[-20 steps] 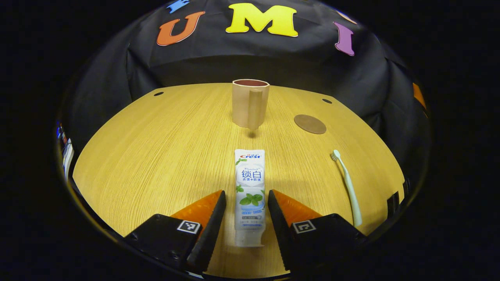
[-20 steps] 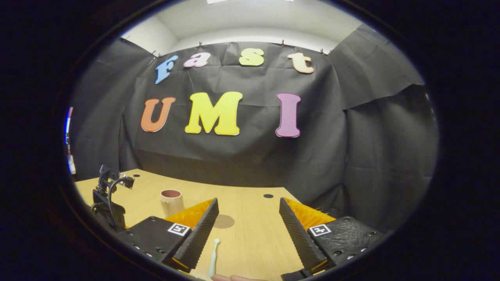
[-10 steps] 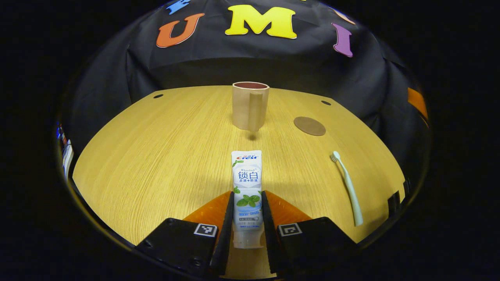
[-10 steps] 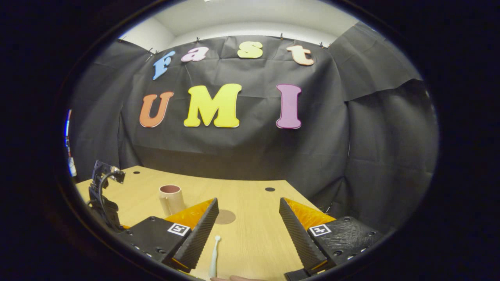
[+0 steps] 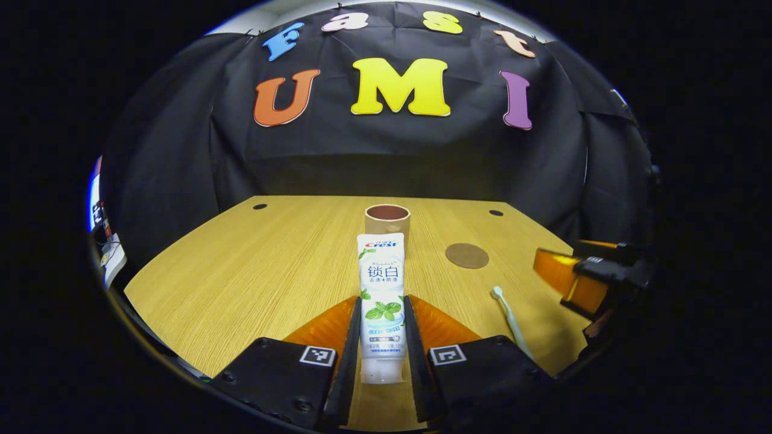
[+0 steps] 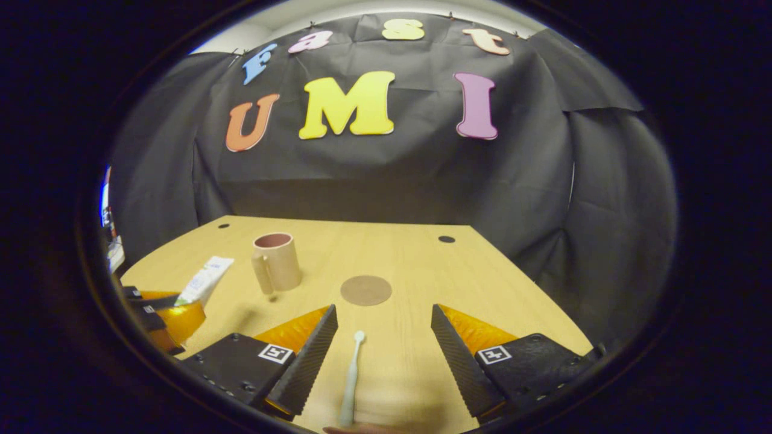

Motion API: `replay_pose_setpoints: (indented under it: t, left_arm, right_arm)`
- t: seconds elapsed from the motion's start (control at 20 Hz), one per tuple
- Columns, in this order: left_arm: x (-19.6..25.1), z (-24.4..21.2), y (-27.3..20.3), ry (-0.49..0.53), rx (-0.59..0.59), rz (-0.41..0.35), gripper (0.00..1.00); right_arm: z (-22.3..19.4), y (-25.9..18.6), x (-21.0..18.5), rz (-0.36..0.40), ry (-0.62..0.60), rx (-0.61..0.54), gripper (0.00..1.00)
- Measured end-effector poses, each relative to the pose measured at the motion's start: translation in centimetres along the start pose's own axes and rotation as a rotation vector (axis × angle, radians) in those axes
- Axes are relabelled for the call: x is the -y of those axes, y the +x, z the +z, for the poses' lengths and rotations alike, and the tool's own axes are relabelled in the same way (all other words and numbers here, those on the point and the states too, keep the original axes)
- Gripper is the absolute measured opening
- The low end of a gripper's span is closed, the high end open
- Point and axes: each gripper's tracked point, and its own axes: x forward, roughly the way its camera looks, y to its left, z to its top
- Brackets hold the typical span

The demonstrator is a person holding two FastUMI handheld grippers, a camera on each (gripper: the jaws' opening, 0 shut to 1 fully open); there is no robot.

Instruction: Put the toothbrush and toothpaste on the desktop into the cup, then pick up the cup and place it on the coaster on the desktop.

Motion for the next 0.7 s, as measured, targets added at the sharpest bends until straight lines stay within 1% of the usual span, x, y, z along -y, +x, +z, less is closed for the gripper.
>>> replay_pose_setpoints:
  t: [0.05,0.15,0.2,0.25,0.3,0.4,0.45,0.5,0.55,0.6,0.7]
  left_arm:
    - [-0.2,0.7,-0.5,0.002,0.028,0.011,0.43]
    - [-0.6,2.2,-1.0,0.001,0.086,0.027,0.42]
    - [-0.6,2.4,-1.2,0.000,0.106,0.029,0.42]
    - [-0.7,2.8,-1.4,0.001,0.121,0.027,0.42]
    - [-0.7,3.0,-1.5,0.000,0.127,0.024,0.42]
    - [-0.6,3.0,-1.5,-0.004,0.128,0.017,0.42]
    - [-0.5,2.9,-1.4,0.000,0.122,0.015,0.42]
    - [-0.6,2.6,-1.3,0.001,0.112,0.020,0.42]
    - [-0.9,2.4,-1.2,-0.005,0.106,0.029,0.42]
    - [-0.8,2.3,-1.2,-0.009,0.099,0.031,0.42]
    - [-0.8,2.2,-1.0,-0.010,0.094,0.031,0.42]
  right_arm:
    - [-0.8,0.4,-0.5,0.013,-0.002,-0.033,0.95]
    - [-2.9,1.0,-1.7,0.060,0.041,-0.101,0.95]
    - [-3.9,1.3,-2.3,0.075,0.062,-0.140,0.95]
    - [-4.5,1.7,-2.6,0.081,0.073,-0.172,0.93]
    - [-5.1,2.1,-2.6,0.072,0.069,-0.194,0.95]
    - [-6.0,2.4,-2.1,0.039,0.036,-0.216,0.96]
    - [-6.4,2.5,-2.3,0.037,0.035,-0.228,0.95]
    - [-6.8,2.6,-2.6,0.051,0.037,-0.248,0.94]
    - [-7.4,2.5,-3.0,0.073,0.044,-0.272,0.91]
    - [-7.9,2.4,-3.3,0.092,0.060,-0.296,0.91]
    - [-9.0,2.5,-3.2,0.091,0.061,-0.348,0.90]
